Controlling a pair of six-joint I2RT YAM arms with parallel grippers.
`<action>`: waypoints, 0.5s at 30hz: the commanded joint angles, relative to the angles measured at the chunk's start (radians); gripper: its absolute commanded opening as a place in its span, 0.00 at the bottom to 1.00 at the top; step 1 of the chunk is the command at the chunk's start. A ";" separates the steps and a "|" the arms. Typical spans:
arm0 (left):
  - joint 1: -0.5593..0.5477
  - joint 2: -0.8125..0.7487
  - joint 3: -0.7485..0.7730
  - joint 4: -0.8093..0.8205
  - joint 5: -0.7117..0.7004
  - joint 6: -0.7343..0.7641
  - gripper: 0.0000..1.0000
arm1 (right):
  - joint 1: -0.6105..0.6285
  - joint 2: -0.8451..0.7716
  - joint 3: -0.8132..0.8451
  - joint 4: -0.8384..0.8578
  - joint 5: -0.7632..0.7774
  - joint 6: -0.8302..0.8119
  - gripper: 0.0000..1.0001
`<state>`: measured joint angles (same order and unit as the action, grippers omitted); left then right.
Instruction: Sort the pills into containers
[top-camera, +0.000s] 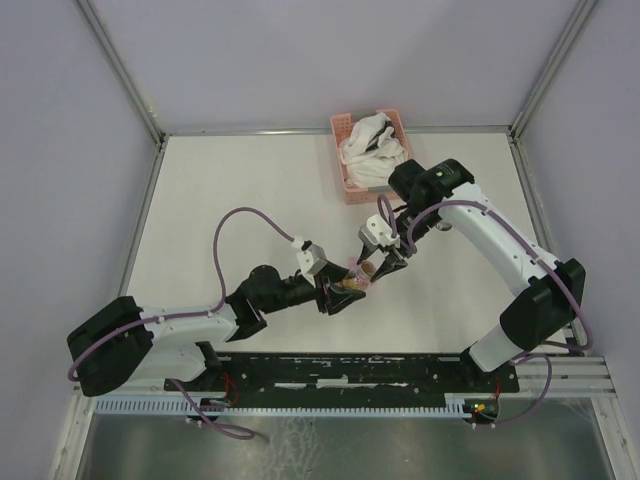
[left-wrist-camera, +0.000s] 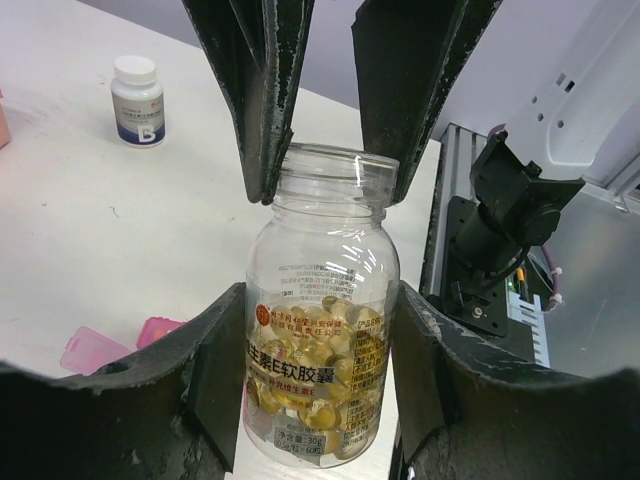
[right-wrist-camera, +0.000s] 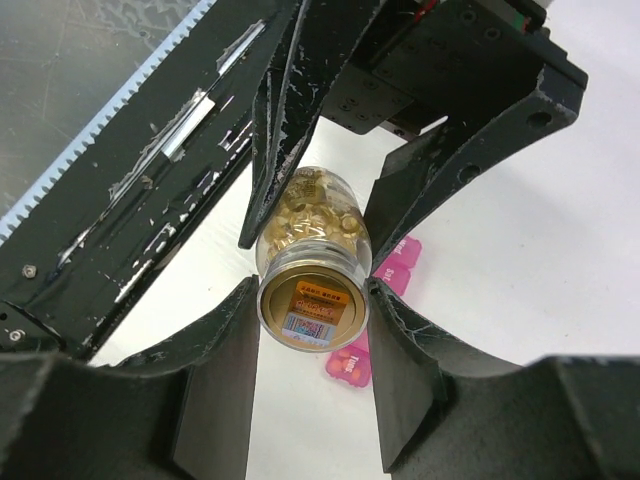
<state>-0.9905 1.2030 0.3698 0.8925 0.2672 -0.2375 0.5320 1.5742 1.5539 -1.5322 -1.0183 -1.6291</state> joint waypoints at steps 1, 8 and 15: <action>0.004 0.015 0.014 -0.025 0.019 -0.033 0.03 | -0.018 -0.003 0.053 -0.131 -0.046 -0.147 0.26; 0.005 0.015 -0.001 -0.026 0.014 -0.035 0.03 | -0.022 -0.031 0.041 -0.142 0.025 -0.244 0.27; 0.005 -0.016 -0.028 -0.006 -0.013 -0.041 0.03 | -0.043 -0.076 -0.023 -0.005 0.063 -0.097 0.27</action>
<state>-0.9894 1.2179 0.3492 0.8391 0.2699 -0.2375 0.5083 1.5383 1.5463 -1.5921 -0.9619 -1.8141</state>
